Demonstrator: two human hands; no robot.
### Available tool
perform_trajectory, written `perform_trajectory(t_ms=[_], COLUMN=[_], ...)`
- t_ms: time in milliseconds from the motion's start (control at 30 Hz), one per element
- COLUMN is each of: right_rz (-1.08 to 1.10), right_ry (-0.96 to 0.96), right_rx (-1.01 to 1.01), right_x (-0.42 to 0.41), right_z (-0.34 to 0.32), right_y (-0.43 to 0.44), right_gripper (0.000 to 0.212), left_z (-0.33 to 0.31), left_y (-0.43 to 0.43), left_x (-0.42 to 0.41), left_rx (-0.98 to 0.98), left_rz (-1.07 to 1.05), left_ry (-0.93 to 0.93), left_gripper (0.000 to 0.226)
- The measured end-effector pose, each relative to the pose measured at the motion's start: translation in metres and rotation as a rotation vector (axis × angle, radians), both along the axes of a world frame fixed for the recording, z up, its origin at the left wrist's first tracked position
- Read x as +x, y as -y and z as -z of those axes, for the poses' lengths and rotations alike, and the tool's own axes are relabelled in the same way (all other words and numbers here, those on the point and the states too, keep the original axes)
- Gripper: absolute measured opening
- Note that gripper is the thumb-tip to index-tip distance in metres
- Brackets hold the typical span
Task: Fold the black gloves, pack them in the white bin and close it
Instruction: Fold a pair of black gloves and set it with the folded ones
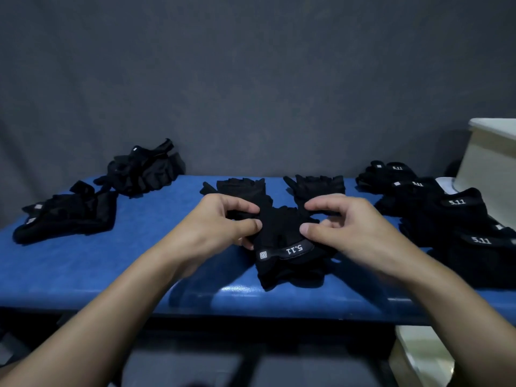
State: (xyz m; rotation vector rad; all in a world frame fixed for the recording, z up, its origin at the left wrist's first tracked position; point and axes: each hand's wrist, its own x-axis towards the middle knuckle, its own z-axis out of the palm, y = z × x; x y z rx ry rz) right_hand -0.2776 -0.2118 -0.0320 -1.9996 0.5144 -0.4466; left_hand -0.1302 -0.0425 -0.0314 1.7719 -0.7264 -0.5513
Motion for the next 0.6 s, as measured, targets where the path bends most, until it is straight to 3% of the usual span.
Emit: perform_trajectory(t_ms=[167, 400, 500, 600], right_rz=[-0.054, 0.109, 0.110, 0.140], right_ry=[-0.152, -0.008, -0.001, 0.027], right_rx=[-0.202, -0.086, -0.043, -0.022], right_x=[-0.007, -0.003, -0.001, 0.003], right_z=[0.005, 0.014, 0.017, 0.016], right_y=[-0.003, 0.010, 0.013, 0.015], right_gripper=[0.024, 0.005, 0.012, 0.032], left_z=[0.012, 0.018, 0.023, 0.022], left_y=[-0.001, -0.002, 0.000, 0.003], left_x=[-0.001, -0.005, -0.004, -0.006], left_rx=[0.242, 0.229, 0.294, 0.312], left_rz=[-0.027, 0.061, 0.080, 0.068], left_ry=[0.336, 0.546, 0.593, 0.642], left_gripper=[0.026, 0.032, 0.040, 0.036])
